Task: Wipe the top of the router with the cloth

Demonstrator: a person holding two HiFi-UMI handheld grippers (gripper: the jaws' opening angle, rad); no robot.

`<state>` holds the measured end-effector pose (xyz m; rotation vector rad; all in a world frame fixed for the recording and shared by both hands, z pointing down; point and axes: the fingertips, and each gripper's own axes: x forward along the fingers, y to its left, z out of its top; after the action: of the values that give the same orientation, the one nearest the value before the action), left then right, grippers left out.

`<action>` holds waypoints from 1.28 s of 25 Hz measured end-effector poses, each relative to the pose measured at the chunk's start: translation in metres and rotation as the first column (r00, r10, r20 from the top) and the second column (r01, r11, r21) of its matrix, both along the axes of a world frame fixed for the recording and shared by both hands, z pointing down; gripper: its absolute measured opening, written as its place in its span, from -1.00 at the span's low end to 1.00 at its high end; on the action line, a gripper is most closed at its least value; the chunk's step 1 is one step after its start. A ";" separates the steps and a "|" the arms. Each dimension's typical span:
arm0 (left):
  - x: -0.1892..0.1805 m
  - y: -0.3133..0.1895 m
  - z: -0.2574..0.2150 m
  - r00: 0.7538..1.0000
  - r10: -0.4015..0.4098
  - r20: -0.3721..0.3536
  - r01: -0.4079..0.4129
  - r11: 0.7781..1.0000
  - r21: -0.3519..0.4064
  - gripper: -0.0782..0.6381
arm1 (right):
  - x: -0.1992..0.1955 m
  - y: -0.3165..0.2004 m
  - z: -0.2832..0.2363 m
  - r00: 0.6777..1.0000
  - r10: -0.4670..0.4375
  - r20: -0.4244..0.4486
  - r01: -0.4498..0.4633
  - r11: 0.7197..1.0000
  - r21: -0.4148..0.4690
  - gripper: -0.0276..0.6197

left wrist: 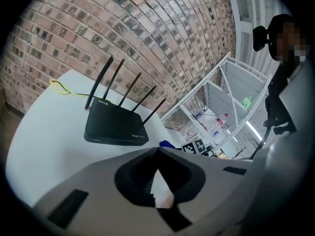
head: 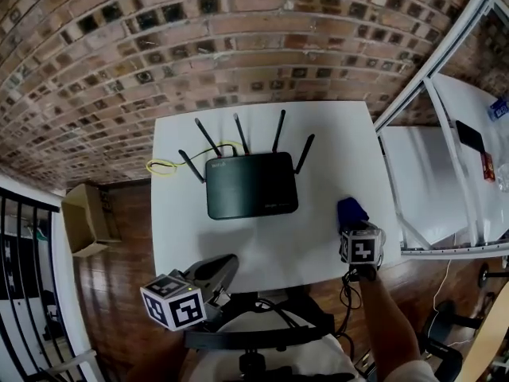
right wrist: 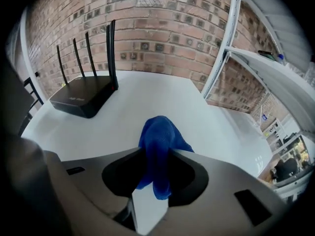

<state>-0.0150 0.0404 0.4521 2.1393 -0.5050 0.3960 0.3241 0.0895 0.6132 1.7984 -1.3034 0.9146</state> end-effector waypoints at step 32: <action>0.025 -0.044 -0.016 0.997 -0.069 -0.043 0.070 0.997 0.014 -0.70 | -0.102 -0.171 -0.184 0.893 -0.428 -0.139 0.438 0.753 0.491 -0.50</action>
<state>0.0100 -0.0035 0.4365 2.1341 -0.5577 0.3077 0.2222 -0.0820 0.4290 1.7386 -1.9862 0.2972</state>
